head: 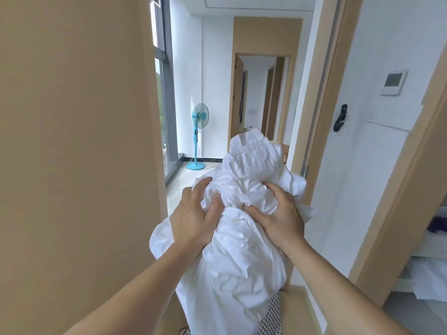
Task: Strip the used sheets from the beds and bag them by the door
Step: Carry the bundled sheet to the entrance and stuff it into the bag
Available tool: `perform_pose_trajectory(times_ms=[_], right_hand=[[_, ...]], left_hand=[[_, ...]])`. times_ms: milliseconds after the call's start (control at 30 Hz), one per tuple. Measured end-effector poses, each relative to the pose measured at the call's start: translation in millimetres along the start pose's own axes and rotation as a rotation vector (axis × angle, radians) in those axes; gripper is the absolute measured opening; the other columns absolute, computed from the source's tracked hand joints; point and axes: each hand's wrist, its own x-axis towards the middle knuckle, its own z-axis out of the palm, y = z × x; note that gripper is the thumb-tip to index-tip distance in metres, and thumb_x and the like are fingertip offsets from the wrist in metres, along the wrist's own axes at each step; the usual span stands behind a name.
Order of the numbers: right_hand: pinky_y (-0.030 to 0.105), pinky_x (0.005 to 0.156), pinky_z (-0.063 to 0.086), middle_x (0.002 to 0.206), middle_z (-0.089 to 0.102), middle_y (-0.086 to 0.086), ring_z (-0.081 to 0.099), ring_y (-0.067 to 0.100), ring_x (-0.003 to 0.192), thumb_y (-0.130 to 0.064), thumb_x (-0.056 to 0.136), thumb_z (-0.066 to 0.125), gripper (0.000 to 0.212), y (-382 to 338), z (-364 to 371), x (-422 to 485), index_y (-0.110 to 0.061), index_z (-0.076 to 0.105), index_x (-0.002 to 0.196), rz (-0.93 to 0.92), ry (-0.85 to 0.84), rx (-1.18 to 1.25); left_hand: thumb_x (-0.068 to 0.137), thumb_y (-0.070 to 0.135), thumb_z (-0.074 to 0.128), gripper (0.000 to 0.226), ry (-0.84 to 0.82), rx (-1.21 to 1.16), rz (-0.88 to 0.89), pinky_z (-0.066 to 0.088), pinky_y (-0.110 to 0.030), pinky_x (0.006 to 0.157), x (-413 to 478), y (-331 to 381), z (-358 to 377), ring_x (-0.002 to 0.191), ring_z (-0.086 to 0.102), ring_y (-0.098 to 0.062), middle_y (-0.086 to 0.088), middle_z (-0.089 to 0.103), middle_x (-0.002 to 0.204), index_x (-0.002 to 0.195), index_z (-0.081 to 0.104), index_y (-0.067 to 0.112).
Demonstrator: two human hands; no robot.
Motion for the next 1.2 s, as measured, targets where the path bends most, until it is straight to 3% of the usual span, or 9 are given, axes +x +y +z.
perform_pose_trajectory(times_ms=[167,367,600,800,1067,1200], right_hand=[[0.037,0.093,0.047,0.121,0.055,-0.019,0.054,0.008,0.116,-0.077,0.053,0.068,0.078,36.5,32.8,78.7,-0.053,0.048,0.124,0.030,0.050,0.010],[0.039,0.093,0.047,0.121,0.056,-0.021,0.052,0.007,0.116,-0.081,0.051,0.067,0.079,123.7,72.4,173.3,-0.056,0.046,0.123,0.091,0.025,0.031],[0.034,0.086,0.044,0.120,0.055,-0.019,0.051,0.007,0.114,-0.084,0.050,0.065,0.081,224.1,147.1,278.2,-0.055,0.043,0.123,0.148,-0.099,0.100],[0.033,0.081,0.044,0.108,0.049,-0.021,0.053,0.007,0.106,-0.085,0.050,0.065,0.080,269.4,233.3,326.4,-0.055,0.042,0.120,0.200,-0.223,0.126],[0.044,0.089,0.052,0.117,0.058,-0.013,0.057,0.011,0.110,-0.077,0.054,0.072,0.075,329.5,363.9,354.2,-0.051,0.046,0.120,0.295,-0.366,0.049],[0.036,0.087,0.049,0.115,0.055,-0.017,0.055,0.009,0.110,-0.077,0.054,0.068,0.076,378.8,431.7,342.3,-0.055,0.043,0.122,0.354,-0.404,0.016]], left_hand=[[0.082,0.072,0.030,0.051,-0.028,-0.034,0.052,0.046,-0.034,0.080,80.9,-23.6,58.0,0.081,0.049,0.004,0.016,0.053,0.115,0.129,0.041,0.055],[0.084,0.071,0.031,0.051,-0.075,-0.013,0.028,0.047,-0.036,0.082,152.1,-64.0,165.2,0.083,0.051,0.017,0.015,0.054,0.110,0.130,0.041,0.054],[0.083,0.071,0.033,0.049,-0.097,0.087,-0.100,0.043,-0.035,0.086,224.4,-126.7,268.9,0.081,0.063,-0.002,0.023,0.046,0.111,0.129,0.041,0.058],[0.083,0.067,0.036,0.049,-0.065,0.143,-0.221,0.040,-0.031,0.080,267.2,-204.0,307.6,0.081,0.052,0.015,0.022,0.046,0.110,0.129,0.044,0.055],[0.081,0.066,0.037,0.050,-0.074,0.151,-0.344,0.039,-0.029,0.079,297.9,-340.9,347.8,0.088,0.053,-0.003,0.018,0.050,0.112,0.129,0.044,0.054],[0.080,0.065,0.037,0.053,-0.116,0.182,-0.403,0.044,-0.034,0.078,290.5,-420.9,375.8,0.094,0.060,-0.013,0.011,0.055,0.114,0.131,0.044,0.052]])
